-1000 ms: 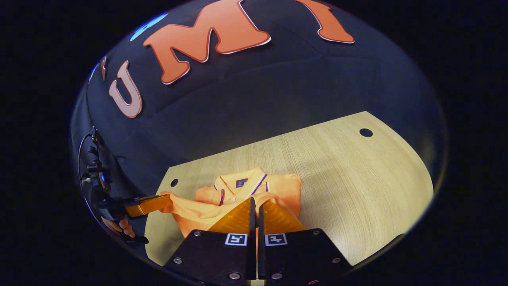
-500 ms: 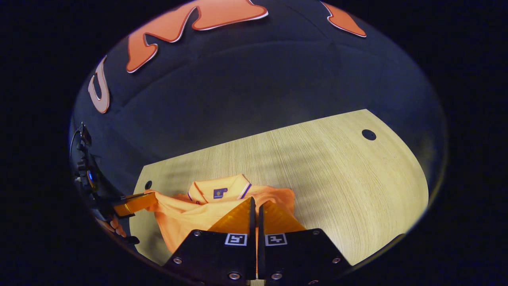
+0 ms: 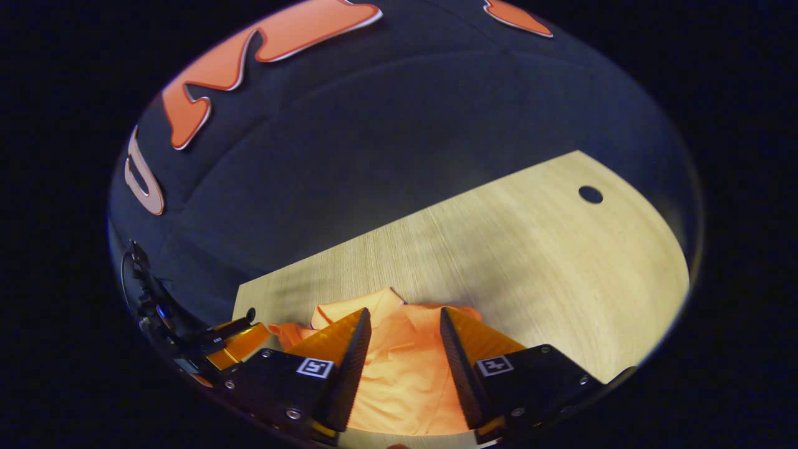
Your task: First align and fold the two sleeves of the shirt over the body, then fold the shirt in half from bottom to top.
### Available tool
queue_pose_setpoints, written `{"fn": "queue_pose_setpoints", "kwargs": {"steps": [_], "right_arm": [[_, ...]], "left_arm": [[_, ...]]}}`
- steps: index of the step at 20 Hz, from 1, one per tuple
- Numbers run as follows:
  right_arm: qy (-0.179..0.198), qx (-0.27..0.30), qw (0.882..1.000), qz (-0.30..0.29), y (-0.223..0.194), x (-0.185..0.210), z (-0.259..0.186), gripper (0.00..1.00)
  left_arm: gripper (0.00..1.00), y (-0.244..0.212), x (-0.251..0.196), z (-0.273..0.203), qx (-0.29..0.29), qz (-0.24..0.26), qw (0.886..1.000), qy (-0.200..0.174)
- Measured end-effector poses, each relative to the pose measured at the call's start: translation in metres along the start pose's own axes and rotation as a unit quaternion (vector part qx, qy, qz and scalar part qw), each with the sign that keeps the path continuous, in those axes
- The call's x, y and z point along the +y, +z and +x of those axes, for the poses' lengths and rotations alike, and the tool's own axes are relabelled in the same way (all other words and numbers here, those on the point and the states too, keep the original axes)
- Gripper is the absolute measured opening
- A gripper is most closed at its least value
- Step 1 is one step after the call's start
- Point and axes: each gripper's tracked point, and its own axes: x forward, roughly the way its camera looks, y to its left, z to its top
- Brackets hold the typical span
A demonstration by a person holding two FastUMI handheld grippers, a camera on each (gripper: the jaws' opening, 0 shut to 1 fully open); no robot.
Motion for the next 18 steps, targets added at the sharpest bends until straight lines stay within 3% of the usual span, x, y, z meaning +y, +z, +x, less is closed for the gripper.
{"fn": "queue_pose_setpoints", "kwargs": {"steps": [2, 4, 6, 7, 8, 12, 18], "right_arm": [[0.004, -0.036, 0.999, -0.027, 0.01, 0.007, -0.037, 0.87], [-0.002, -0.074, 0.996, -0.059, 0.011, 0.005, -0.069, 0.95], [-0.013, -0.099, 0.991, -0.091, 0.006, 0.002, -0.103, 0.97], [-0.012, -0.107, 0.989, -0.105, 0.003, 0.003, -0.118, 0.89], [-0.013, -0.118, 0.986, -0.118, 0.0, 0.003, -0.136, 0.98], [-0.027, -0.176, 0.969, -0.17, 0.004, -0.002, -0.202, 0.99], [-0.035, -0.256, 0.951, -0.169, 0.007, -0.011, -0.273, 0.99]], "left_arm": [[0.98, 0.009, 0.0, -0.023, -0.036, 0.011, 0.999, 0.016], [0.99, 0.015, -0.008, -0.049, -0.064, 0.012, 0.998, 0.022], [0.99, 0.018, -0.025, -0.076, -0.088, 0.003, 0.996, 0.022], [0.99, 0.019, -0.034, -0.092, -0.103, 0.001, 0.994, 0.021], [0.99, 0.02, -0.042, -0.108, -0.117, 0.001, 0.993, 0.021], [0.98, 0.028, -0.087, -0.161, -0.161, 0.017, 0.987, 0.01], [0.98, 0.025, -0.138, -0.231, -0.22, 0.034, 0.975, 0.003]]}}
